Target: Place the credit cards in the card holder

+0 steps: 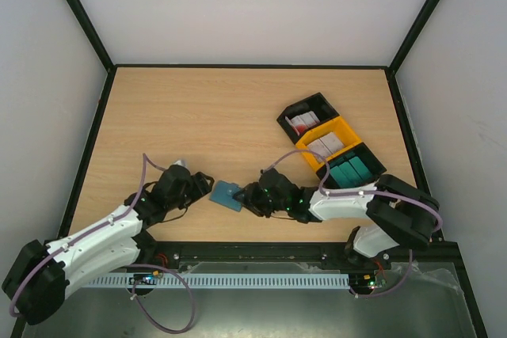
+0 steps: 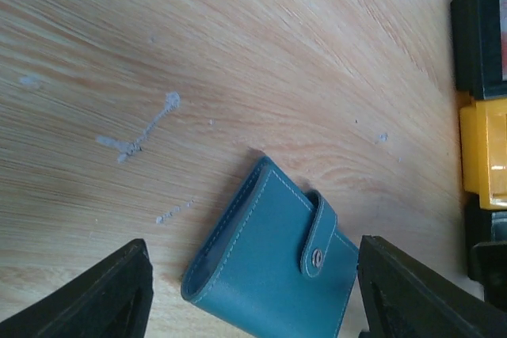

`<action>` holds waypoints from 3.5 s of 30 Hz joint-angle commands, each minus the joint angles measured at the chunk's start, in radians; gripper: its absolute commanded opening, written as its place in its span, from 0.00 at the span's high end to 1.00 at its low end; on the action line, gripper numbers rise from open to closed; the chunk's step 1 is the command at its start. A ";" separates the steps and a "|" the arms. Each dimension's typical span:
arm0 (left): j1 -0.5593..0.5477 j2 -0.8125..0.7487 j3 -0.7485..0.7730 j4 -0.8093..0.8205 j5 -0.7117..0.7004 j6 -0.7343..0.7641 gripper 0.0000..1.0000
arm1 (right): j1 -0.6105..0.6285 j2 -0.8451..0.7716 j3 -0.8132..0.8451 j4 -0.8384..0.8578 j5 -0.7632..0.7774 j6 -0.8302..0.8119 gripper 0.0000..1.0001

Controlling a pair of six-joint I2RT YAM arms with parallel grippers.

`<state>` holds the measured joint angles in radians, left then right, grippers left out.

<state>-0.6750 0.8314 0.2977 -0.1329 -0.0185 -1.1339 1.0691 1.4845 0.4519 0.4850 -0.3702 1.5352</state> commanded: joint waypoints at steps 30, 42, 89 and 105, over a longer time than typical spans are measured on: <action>0.009 -0.090 -0.023 -0.106 0.181 -0.005 0.20 | 0.038 0.107 0.227 -0.445 0.107 -0.329 0.52; 0.009 -0.051 -0.090 0.040 0.263 -0.045 0.36 | 0.099 0.205 0.533 -0.881 0.514 -0.645 0.49; -0.010 0.264 -0.218 0.657 0.358 -0.072 0.87 | -0.011 0.223 0.199 -0.251 0.106 -0.483 0.61; -0.011 0.121 -0.140 0.513 0.346 0.014 0.97 | 0.042 0.180 0.455 -0.629 0.297 -0.662 0.45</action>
<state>-0.6804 0.9859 0.1139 0.3782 0.3218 -1.1625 1.0874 1.6623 0.8501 -0.0128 -0.1307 0.9161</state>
